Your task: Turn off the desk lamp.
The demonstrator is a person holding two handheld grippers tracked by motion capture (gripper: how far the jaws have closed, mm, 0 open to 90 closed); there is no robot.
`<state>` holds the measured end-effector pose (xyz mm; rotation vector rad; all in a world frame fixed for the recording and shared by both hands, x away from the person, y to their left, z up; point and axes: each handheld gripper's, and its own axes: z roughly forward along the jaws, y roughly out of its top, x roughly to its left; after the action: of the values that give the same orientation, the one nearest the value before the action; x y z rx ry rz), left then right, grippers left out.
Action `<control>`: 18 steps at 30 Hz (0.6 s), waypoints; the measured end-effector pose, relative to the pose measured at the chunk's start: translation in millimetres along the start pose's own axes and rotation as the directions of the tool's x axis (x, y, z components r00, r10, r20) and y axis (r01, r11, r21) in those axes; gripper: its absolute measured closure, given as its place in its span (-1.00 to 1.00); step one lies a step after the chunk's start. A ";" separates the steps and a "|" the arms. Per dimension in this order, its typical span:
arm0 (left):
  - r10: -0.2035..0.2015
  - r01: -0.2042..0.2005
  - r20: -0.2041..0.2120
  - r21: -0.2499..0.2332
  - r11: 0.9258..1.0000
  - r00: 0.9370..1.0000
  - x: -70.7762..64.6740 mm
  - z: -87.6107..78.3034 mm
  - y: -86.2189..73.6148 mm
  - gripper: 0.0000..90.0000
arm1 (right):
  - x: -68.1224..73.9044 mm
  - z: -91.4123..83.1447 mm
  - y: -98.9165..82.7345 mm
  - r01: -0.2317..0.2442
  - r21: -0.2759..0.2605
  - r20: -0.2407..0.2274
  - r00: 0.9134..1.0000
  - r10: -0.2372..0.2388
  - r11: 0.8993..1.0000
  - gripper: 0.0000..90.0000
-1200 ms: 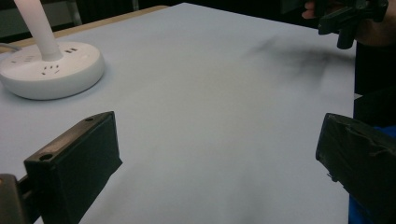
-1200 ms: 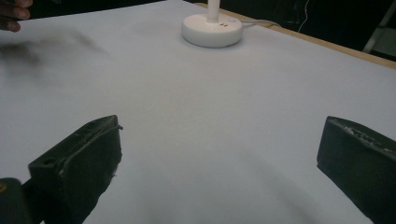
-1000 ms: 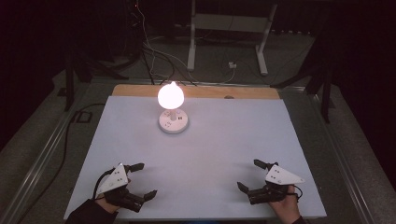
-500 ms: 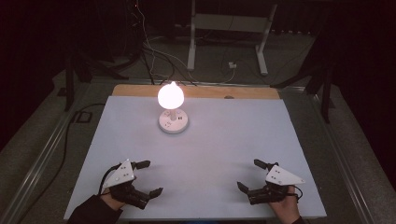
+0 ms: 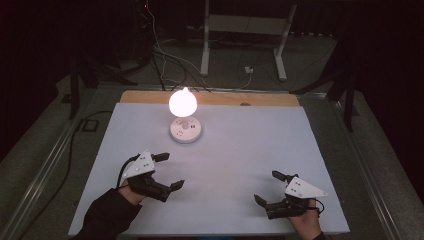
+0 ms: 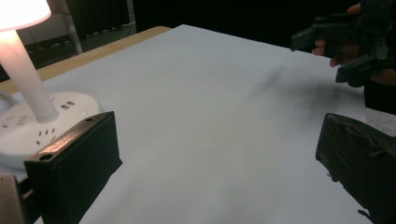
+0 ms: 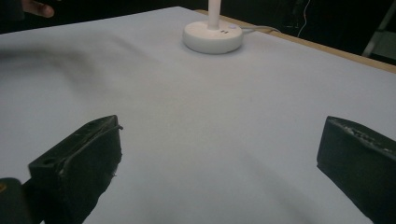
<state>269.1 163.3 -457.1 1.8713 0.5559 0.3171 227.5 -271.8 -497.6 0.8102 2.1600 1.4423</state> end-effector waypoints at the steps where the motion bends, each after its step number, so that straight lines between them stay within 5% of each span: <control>1: -0.001 0.001 -0.008 0.002 1.000 1.000 1.2 2.9 2.2 -0.99 | 0.0 0.0 0.0 0.000 0.000 0.000 1.000 0.000 1.000 -1.00; 18: -0.029 0.031 -0.077 0.034 0.999 0.997 22.2 49.7 19.9 -0.99 | -0.5 -0.4 -0.1 -0.009 -0.005 -0.009 1.000 0.009 1.000 -1.00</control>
<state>315.8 129.0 -457.4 1.8893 0.6450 0.3624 227.6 -272.4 -497.5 0.8143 2.1614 1.4581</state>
